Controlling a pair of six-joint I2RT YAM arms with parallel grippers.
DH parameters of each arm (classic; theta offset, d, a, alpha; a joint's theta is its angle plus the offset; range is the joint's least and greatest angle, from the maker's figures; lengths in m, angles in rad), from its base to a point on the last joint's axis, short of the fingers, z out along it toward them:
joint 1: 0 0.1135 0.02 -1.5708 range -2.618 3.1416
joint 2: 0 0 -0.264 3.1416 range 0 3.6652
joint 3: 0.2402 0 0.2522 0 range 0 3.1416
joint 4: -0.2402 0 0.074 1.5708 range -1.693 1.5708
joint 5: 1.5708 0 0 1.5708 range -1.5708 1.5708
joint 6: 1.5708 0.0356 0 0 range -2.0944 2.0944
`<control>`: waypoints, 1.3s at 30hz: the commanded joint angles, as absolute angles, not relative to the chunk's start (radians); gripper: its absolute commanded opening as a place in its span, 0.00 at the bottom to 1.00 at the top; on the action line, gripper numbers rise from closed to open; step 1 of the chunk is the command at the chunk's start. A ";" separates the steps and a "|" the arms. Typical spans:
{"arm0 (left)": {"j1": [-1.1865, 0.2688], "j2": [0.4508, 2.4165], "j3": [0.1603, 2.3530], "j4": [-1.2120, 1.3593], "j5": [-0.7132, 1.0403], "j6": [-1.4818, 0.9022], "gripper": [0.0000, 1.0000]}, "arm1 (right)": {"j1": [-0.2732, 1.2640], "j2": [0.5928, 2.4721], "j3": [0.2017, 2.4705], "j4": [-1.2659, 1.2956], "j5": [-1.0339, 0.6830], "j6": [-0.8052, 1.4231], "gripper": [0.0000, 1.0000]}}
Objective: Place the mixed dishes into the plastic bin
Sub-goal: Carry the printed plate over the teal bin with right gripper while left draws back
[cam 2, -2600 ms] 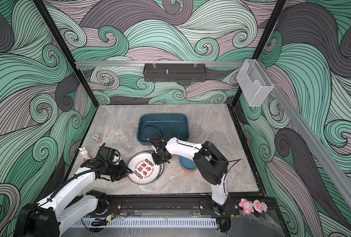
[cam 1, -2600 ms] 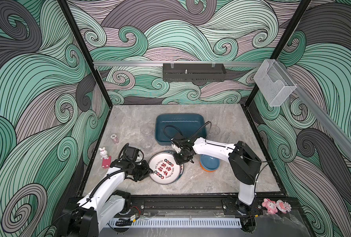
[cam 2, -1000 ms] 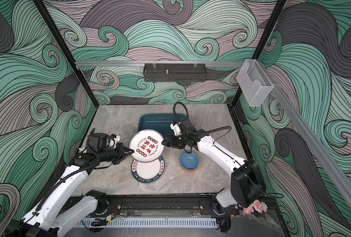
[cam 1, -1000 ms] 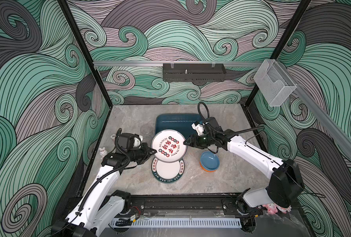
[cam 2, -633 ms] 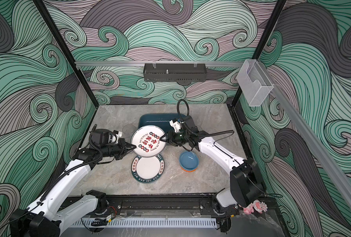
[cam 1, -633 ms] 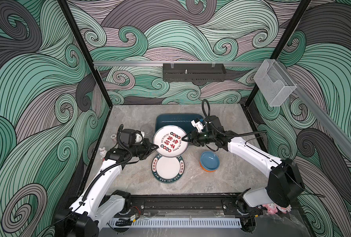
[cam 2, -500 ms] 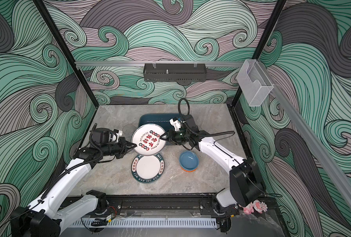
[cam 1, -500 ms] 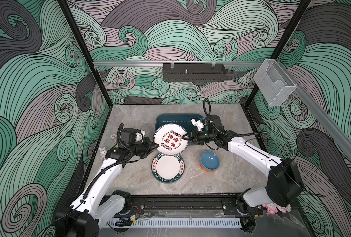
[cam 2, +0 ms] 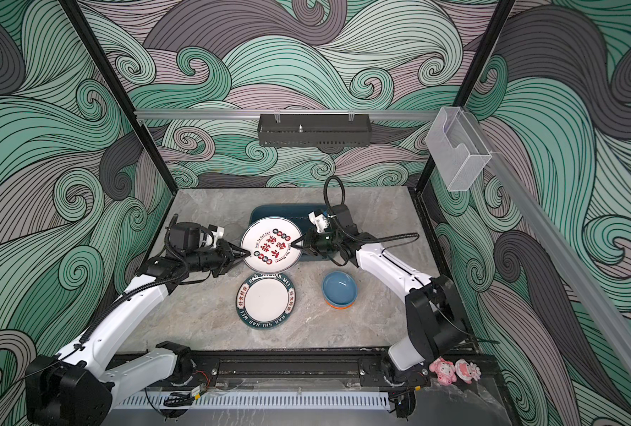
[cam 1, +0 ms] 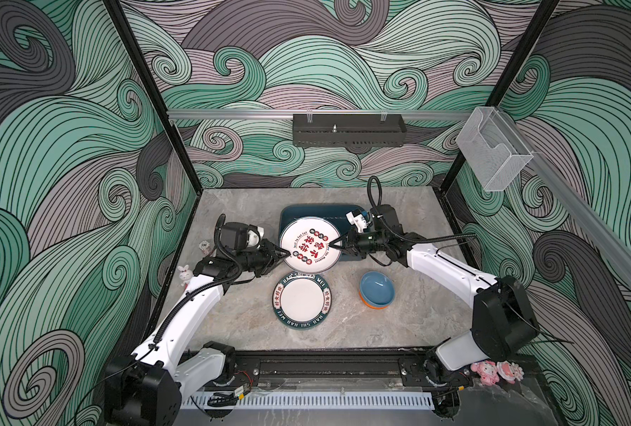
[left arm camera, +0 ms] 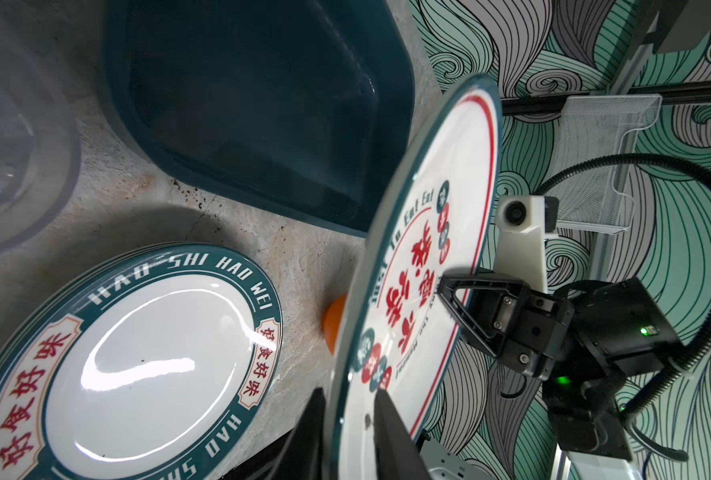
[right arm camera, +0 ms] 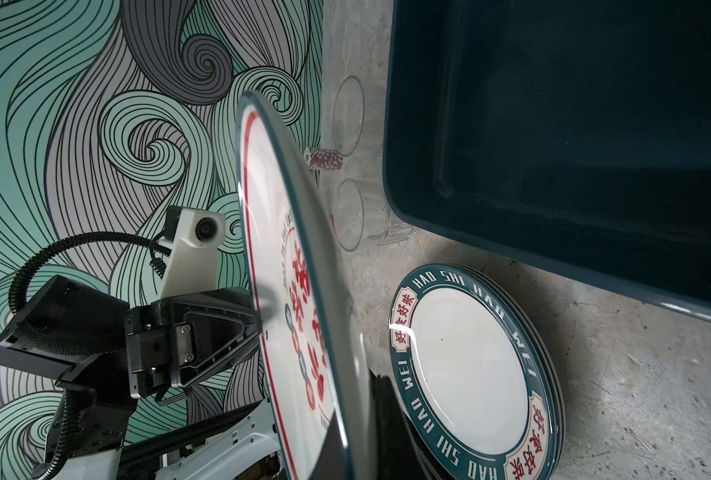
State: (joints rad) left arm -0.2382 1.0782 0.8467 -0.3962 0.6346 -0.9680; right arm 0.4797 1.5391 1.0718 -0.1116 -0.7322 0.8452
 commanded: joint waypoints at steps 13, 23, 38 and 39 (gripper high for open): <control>-0.235 0.959 0.842 -0.478 0.544 -0.913 0.54 | 0.377 1.638 1.185 -0.139 -0.658 0.808 0.00; -0.230 0.845 0.771 -0.522 0.493 -0.898 0.60 | 0.374 1.800 1.329 -0.162 -0.625 0.841 0.00; -0.227 0.813 0.712 -0.520 0.484 -0.917 0.62 | 0.412 2.048 1.557 -0.205 -0.545 0.847 0.00; -0.227 0.814 0.708 -0.520 0.482 -0.919 0.62 | 0.418 2.064 1.572 -0.206 -0.541 0.849 0.00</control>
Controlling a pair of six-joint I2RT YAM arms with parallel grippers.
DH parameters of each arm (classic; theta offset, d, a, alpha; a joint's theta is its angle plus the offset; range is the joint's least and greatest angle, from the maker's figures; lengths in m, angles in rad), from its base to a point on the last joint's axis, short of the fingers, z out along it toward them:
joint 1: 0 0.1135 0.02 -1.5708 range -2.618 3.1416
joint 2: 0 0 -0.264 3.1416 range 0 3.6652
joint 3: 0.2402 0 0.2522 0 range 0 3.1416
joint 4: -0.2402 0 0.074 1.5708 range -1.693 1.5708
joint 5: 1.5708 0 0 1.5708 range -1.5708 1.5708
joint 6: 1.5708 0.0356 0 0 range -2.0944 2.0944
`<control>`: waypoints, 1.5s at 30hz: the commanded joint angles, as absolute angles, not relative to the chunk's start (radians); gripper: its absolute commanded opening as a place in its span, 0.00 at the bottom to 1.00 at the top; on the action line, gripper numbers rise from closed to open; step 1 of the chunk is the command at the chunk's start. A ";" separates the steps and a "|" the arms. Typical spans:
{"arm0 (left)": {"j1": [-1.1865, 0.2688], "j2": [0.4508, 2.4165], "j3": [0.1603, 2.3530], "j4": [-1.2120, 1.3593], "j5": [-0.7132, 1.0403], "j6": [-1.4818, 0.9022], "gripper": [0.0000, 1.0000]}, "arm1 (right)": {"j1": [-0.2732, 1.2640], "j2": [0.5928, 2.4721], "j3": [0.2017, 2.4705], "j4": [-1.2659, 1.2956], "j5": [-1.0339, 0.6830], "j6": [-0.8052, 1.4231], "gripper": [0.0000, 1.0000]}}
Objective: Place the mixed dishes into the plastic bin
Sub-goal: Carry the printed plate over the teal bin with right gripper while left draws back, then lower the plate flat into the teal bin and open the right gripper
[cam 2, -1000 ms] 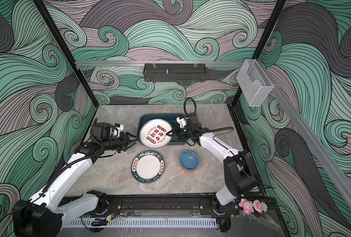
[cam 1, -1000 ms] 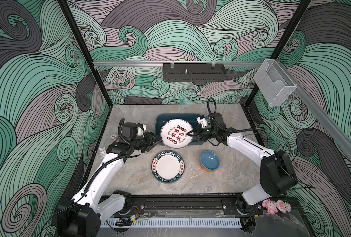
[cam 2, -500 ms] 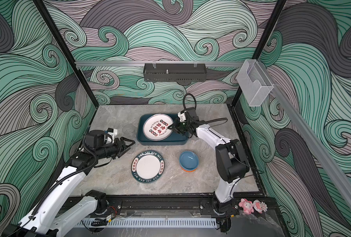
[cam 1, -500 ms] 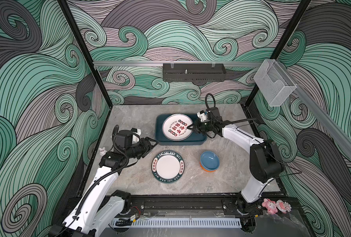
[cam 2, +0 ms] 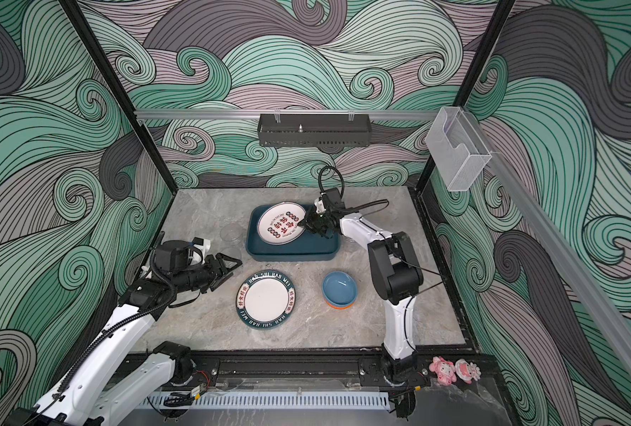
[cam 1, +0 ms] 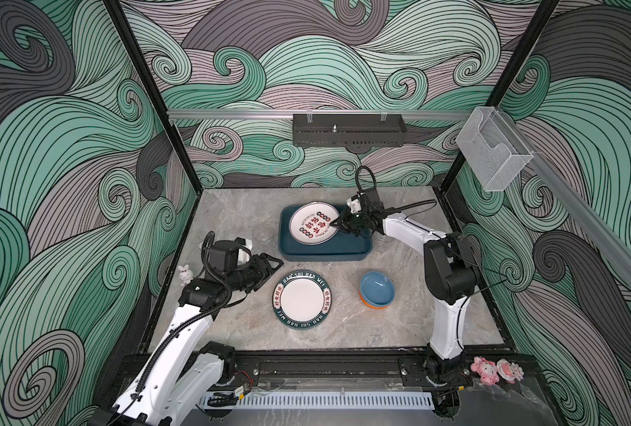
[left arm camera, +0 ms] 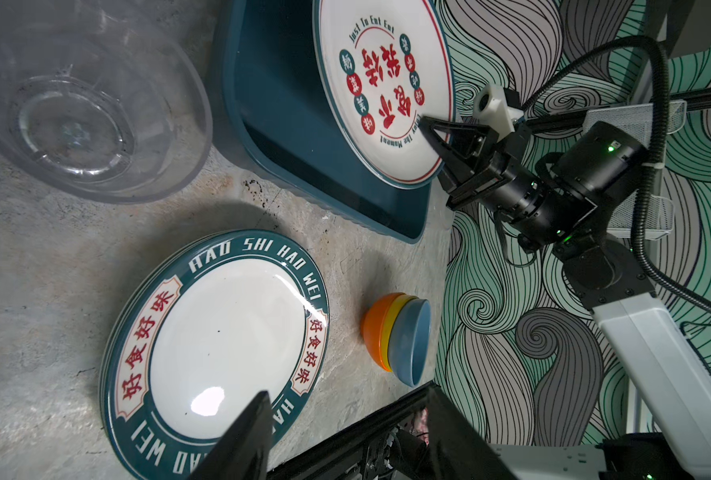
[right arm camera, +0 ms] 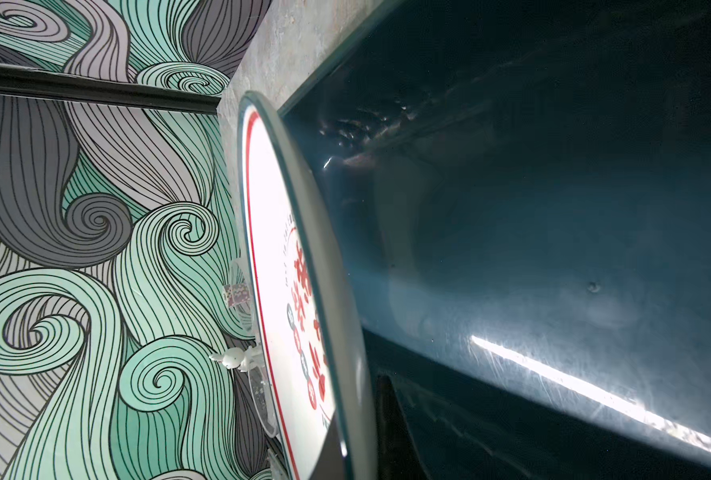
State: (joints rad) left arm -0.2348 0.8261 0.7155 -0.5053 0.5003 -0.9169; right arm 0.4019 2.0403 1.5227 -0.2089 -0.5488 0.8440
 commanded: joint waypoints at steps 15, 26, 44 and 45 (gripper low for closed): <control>-0.220 0.819 0.672 -0.514 0.482 -0.928 0.62 | 0.446 2.217 1.667 -0.194 -0.517 0.864 0.00; -0.218 0.832 0.661 -0.509 0.486 -0.936 0.62 | 0.449 2.262 1.669 -0.197 -0.516 0.864 0.07; -0.217 0.806 0.634 -0.557 0.482 -0.929 0.62 | 0.425 2.167 1.668 -0.469 -0.367 0.717 0.36; -0.218 0.801 0.631 -0.565 0.480 -0.925 0.62 | 0.424 2.157 1.670 -0.485 -0.359 0.706 0.37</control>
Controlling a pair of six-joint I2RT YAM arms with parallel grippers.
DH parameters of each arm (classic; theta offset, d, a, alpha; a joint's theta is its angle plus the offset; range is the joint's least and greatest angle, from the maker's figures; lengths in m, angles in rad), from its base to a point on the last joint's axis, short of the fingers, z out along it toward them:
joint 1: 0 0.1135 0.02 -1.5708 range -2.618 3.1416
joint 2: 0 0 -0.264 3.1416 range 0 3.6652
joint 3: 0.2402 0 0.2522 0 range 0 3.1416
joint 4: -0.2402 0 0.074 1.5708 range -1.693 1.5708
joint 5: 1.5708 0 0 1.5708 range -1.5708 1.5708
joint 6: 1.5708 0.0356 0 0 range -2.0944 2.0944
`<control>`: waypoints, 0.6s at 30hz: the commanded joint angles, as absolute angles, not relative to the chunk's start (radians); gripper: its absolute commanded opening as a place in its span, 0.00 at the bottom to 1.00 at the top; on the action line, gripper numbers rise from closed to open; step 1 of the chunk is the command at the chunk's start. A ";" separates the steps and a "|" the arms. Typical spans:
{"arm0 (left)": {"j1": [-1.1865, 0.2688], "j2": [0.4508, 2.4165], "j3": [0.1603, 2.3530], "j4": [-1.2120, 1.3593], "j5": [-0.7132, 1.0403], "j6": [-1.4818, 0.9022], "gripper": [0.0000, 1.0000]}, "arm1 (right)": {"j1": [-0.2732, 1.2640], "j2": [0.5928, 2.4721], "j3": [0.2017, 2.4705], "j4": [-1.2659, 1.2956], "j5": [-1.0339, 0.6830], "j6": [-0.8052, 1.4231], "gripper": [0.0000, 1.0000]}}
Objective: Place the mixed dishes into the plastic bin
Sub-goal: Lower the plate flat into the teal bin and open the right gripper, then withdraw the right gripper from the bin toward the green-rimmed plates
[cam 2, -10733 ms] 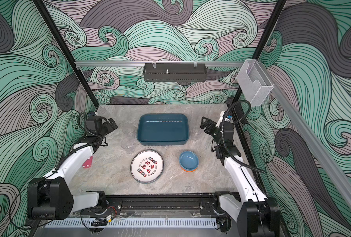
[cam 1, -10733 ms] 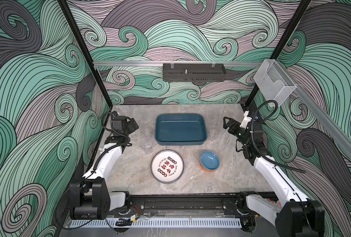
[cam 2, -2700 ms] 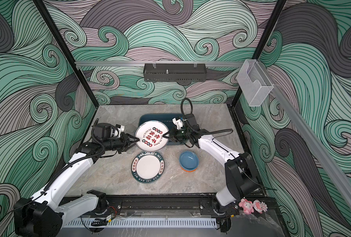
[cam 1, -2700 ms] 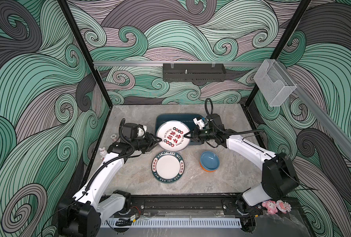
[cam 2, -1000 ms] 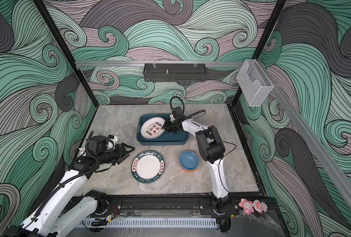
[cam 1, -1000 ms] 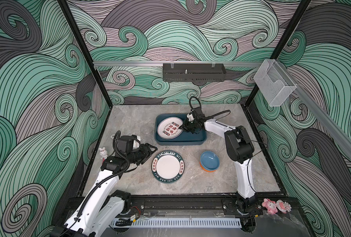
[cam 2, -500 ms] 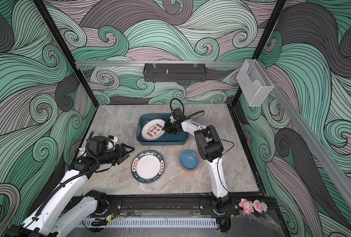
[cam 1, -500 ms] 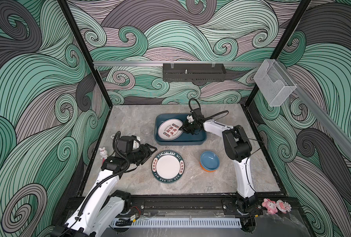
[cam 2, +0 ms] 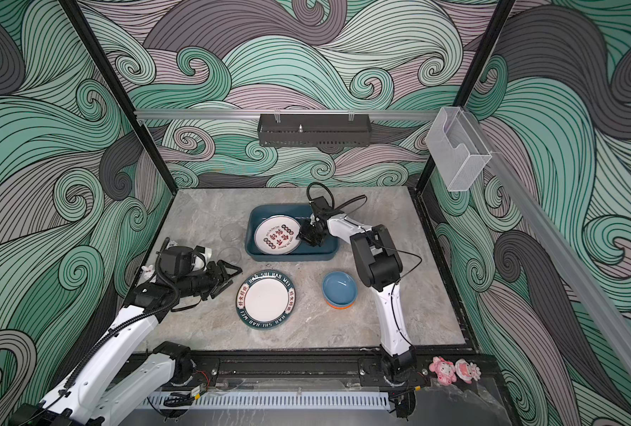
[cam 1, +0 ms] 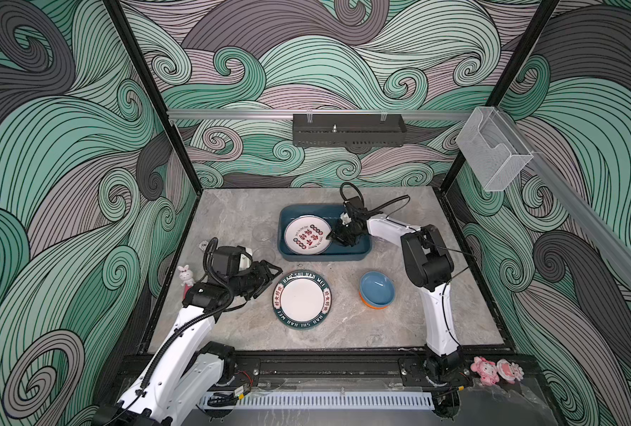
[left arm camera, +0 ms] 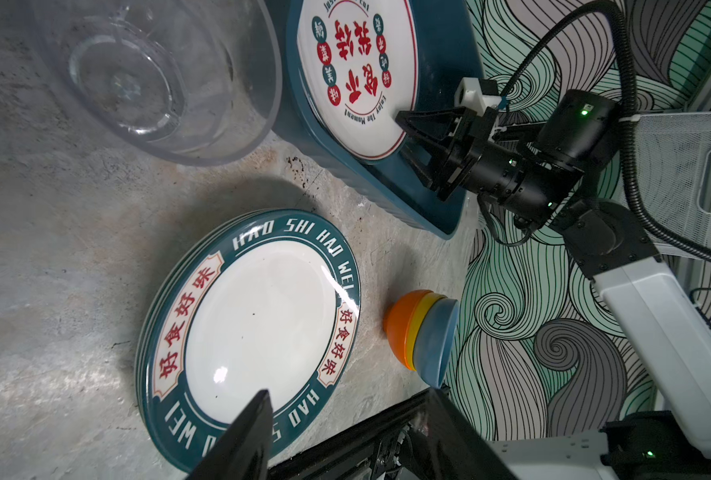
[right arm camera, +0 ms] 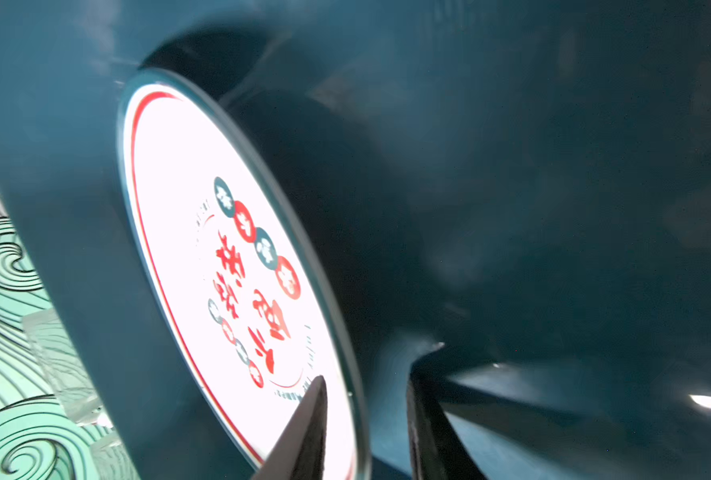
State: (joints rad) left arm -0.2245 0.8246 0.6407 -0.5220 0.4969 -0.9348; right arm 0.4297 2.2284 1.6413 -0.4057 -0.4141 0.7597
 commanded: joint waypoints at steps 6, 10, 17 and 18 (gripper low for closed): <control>-0.218 0.767 0.614 -0.609 0.472 -0.914 0.62 | 0.425 2.066 1.652 -0.531 -0.331 0.654 0.38; -0.217 0.746 0.607 -0.656 0.459 -0.898 0.62 | 0.431 1.980 1.617 -0.552 -0.336 0.619 0.38; -0.217 0.752 0.596 -0.736 0.415 -0.873 0.62 | 0.464 1.829 1.537 -0.604 -0.341 0.545 0.37; -0.217 0.760 0.594 -0.740 0.413 -0.871 0.62 | 0.472 1.804 1.518 -0.611 -0.333 0.538 0.37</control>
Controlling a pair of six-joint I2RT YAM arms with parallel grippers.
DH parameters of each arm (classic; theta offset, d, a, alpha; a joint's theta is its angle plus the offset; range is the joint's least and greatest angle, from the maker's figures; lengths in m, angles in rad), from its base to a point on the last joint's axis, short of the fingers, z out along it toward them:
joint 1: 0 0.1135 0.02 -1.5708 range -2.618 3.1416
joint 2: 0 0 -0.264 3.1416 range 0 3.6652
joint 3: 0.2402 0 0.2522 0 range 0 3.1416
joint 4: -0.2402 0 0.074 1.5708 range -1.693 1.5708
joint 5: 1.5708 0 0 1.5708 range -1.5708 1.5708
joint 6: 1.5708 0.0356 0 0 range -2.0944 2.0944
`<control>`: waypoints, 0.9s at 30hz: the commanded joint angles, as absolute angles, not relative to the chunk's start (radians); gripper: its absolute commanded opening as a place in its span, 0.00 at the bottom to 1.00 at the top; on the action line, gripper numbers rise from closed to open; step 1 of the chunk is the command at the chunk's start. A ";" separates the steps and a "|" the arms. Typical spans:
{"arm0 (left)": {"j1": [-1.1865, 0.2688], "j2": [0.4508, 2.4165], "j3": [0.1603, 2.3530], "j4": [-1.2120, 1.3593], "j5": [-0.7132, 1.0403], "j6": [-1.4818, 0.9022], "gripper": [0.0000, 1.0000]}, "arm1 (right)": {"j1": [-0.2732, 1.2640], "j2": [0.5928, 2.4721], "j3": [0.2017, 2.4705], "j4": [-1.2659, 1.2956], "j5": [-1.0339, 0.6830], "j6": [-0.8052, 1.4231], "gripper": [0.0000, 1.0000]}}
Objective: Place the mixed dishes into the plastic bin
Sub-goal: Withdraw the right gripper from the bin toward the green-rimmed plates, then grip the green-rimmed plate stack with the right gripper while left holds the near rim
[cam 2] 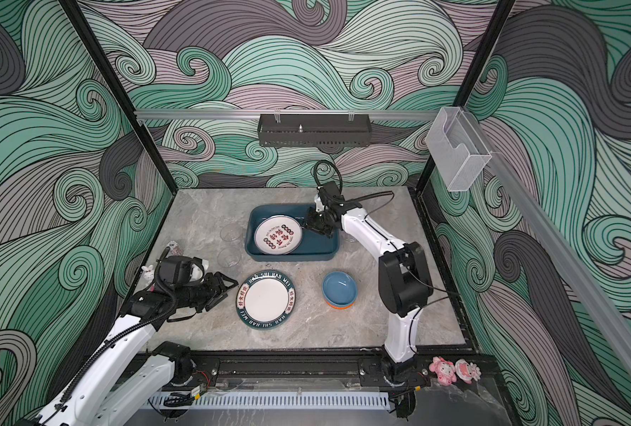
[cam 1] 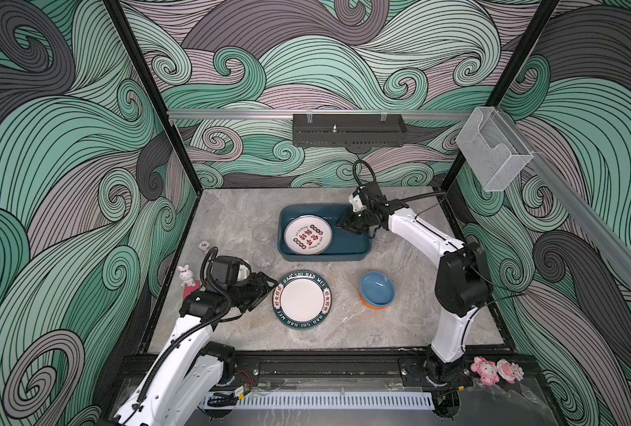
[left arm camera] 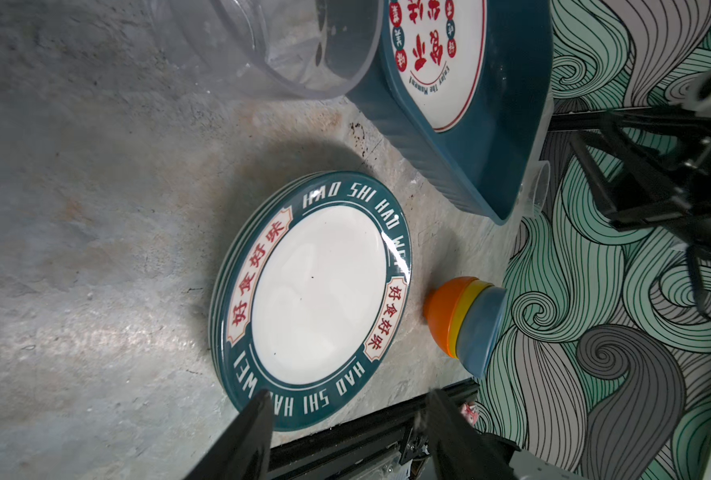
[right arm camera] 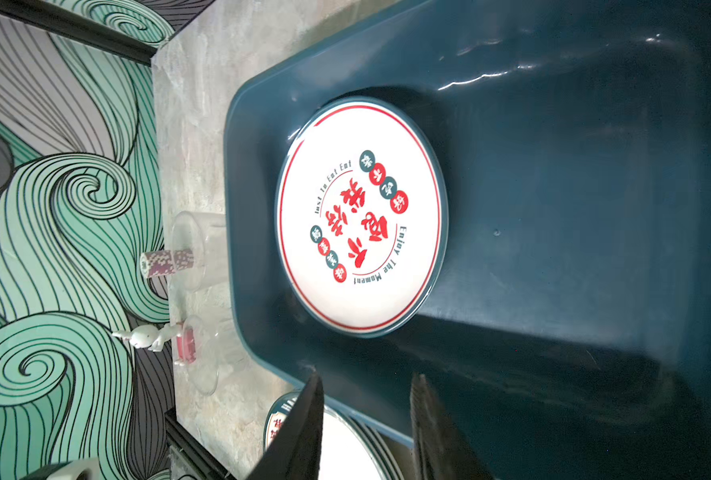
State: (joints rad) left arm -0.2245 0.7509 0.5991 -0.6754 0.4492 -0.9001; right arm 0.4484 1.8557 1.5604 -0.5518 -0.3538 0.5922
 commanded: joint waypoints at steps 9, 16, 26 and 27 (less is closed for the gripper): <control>-0.219 0.890 0.588 -0.736 0.421 -0.843 0.62 | 0.587 1.652 1.361 -0.671 -0.266 0.474 0.39; -0.225 0.969 0.562 -0.655 0.419 -0.842 0.62 | 0.685 1.633 1.272 -0.676 -0.213 0.459 0.39; -0.252 1.104 0.523 -0.527 0.416 -0.833 0.61 | 0.745 1.698 1.259 -0.664 -0.179 0.457 0.41; -0.257 1.121 0.522 -0.518 0.416 -0.830 0.61 | 0.750 1.705 1.259 -0.662 -0.177 0.458 0.42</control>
State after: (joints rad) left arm -0.2428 1.0908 0.5217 -0.5724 0.4286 -0.8463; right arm 0.7372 1.6772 1.2598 -0.6605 -0.2062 0.4671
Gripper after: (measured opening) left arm 0.610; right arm 0.413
